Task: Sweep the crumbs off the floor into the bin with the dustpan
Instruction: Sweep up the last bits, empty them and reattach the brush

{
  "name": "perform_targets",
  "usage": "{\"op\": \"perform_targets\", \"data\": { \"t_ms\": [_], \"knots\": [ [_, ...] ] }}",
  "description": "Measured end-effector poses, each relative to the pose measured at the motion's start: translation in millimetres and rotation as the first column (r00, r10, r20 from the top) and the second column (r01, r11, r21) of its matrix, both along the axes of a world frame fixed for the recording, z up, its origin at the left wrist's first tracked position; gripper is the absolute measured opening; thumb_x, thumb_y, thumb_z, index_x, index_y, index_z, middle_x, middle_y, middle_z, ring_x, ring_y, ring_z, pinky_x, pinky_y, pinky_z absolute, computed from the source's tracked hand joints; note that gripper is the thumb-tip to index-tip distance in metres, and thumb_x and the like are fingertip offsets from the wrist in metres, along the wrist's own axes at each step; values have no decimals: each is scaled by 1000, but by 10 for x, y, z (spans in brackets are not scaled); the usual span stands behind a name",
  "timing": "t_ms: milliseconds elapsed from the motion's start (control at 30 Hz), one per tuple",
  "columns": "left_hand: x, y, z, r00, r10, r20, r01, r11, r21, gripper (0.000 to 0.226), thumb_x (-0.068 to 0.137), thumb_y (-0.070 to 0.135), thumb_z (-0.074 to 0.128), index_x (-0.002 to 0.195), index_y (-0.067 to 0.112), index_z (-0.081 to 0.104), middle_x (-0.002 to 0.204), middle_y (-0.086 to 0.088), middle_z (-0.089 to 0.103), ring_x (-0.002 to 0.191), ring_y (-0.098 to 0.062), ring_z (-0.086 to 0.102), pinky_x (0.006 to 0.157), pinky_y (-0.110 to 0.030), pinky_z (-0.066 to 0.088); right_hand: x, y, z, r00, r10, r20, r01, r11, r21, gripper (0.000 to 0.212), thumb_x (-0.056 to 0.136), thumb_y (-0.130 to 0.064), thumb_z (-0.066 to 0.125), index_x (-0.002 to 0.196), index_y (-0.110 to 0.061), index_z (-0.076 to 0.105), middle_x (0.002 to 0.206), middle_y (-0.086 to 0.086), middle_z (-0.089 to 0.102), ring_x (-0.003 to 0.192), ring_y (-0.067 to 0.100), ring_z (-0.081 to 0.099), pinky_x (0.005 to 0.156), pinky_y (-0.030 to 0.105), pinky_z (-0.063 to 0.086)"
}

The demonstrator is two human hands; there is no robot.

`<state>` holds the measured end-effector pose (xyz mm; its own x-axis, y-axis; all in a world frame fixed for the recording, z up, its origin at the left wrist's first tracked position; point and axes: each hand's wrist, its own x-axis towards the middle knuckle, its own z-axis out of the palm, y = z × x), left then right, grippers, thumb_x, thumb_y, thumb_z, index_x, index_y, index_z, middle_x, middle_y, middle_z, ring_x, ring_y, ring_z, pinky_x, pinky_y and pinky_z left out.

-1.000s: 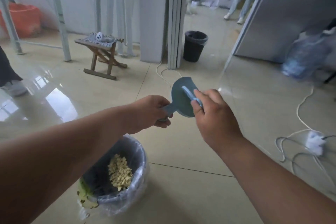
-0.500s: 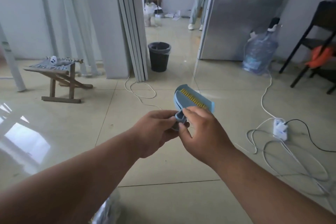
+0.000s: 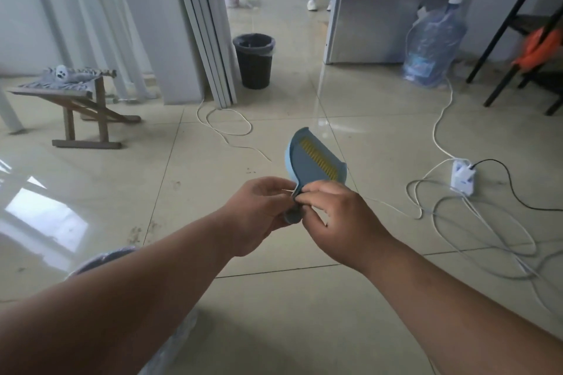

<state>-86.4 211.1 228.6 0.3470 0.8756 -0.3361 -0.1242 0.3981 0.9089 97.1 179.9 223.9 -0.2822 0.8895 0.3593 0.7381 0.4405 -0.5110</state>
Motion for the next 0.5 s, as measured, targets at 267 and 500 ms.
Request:
{"op": "perform_targets", "data": {
  "t_ms": [267,500],
  "knots": [
    [-128,-224,-351,988,73,-132,-93,984,-151,45,92,-15,65,131,3,51,121,-22,69,105,-34,77,94,-52,61,57,-29,-480,814,-518,-264,437,845,-309,22,91,-26,69,113,-27,65,117,-6,56,105,13,58,82,22,47],
    [-234,-242,-652,989,20,-147,-54,970,-236,63,88,-12,72,140,14,47,126,-16,68,112,-34,73,95,-55,60,-143,61,-801,302,-794,-528,-44,541,-840,31,94,-24,75,121,-16,62,106,14,75,91,27,78,87,44,64]
  ]
}}
